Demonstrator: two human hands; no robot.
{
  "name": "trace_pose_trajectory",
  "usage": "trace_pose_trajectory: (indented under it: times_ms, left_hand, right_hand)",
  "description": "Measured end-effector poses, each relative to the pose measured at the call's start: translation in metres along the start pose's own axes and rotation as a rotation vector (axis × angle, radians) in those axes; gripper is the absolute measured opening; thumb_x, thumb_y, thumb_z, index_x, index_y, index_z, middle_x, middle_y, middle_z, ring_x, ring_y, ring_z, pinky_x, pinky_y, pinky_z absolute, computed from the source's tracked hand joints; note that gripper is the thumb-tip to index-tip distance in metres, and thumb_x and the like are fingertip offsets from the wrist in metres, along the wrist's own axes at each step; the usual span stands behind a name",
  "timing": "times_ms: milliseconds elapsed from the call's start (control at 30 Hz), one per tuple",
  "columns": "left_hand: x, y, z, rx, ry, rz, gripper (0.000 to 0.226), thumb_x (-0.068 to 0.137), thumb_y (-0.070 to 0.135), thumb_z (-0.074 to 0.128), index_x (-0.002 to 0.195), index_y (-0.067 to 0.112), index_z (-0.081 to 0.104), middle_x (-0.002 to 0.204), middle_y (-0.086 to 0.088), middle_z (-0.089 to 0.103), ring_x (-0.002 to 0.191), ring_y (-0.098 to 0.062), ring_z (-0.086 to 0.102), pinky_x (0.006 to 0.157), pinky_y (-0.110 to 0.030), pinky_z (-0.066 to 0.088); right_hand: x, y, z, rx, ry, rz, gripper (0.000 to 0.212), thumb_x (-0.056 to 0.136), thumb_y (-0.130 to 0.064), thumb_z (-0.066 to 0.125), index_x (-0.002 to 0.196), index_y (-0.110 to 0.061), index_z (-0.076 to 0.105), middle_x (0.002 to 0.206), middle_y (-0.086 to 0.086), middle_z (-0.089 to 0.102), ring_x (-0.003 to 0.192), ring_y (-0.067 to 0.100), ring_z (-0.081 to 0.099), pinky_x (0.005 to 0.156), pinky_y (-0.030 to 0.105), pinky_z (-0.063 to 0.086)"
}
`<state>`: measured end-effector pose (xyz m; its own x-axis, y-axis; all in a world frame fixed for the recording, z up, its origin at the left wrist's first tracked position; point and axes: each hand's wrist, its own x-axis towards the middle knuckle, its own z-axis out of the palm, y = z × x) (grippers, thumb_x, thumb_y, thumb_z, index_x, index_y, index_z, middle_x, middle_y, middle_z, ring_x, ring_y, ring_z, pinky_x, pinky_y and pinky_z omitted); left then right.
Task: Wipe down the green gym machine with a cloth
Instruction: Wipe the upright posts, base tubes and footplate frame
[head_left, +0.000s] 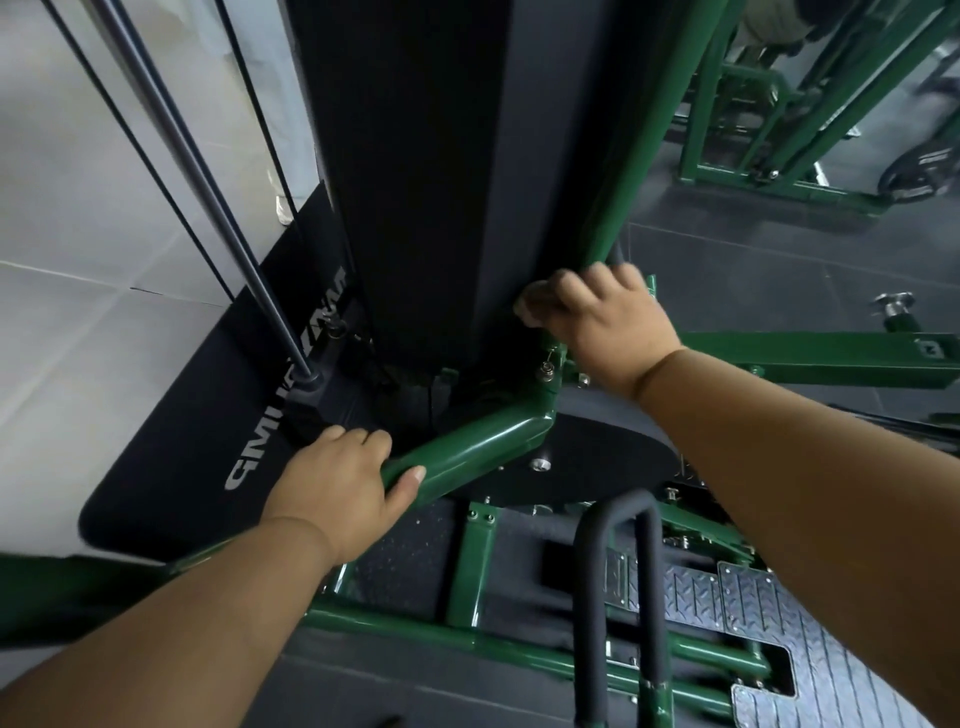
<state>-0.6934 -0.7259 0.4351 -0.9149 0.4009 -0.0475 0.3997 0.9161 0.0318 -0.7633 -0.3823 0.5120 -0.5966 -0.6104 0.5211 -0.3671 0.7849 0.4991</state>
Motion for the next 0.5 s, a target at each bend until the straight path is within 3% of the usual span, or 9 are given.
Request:
trace_pose_trajectory:
  times_ms: [200,300,367,500]
  left_hand:
    - [0.001,0.000,-0.002,0.002,-0.016,-0.009,0.068,0.095,0.076,0.012,0.104,0.027,0.058,0.085,0.010,0.050,0.089,-0.013,0.044,0.068,-0.029,0.045]
    - [0.001,0.000,-0.001,0.000,-0.009,-0.014,0.072,0.092,0.077,0.008,0.103,0.028,0.059,0.085,0.011,0.052,0.089,-0.012,0.045,0.067,-0.028,0.044]
    - [0.001,0.000,-0.001,-0.006,-0.014,-0.019,0.073,0.091,0.077,0.007,0.104,0.028,0.059,0.086,0.011,0.052,0.090,-0.012,0.045,0.065,-0.028,0.041]
    - [0.000,0.001,-0.003,-0.004,-0.034,-0.006,0.068,0.095,0.076,0.013,0.106,0.028,0.059,0.087,0.011,0.052,0.092,-0.012,0.046,0.066,-0.027,0.040]
  right_hand:
    - [-0.007,0.002,0.000,-0.077,0.073,0.223,0.047,0.092,-0.014,0.065,0.133,-0.037,0.069,0.115,0.012,0.063,0.085,0.032,0.050,0.075,0.045,0.036]
    - [-0.035,-0.012,0.020,-0.031,-0.110,0.065,0.054,0.094,-0.011,0.057,0.145,-0.028,0.062,0.100,0.013,0.057,0.079,0.032,0.051,0.069,0.044,0.038]
    - [-0.037,-0.013,0.022,-0.025,-0.181,-0.035,0.051,0.095,-0.010,0.048,0.143,-0.020,0.063,0.091,0.012,0.055,0.074,0.031,0.051,0.065,0.042,0.038]
    - [-0.003,0.009,-0.010,-0.049,-0.090,0.044,0.037,0.092,-0.016,0.061,0.125,-0.024,0.074,0.087,0.011,0.055,0.072,0.031,0.053,0.065,0.041,0.034]
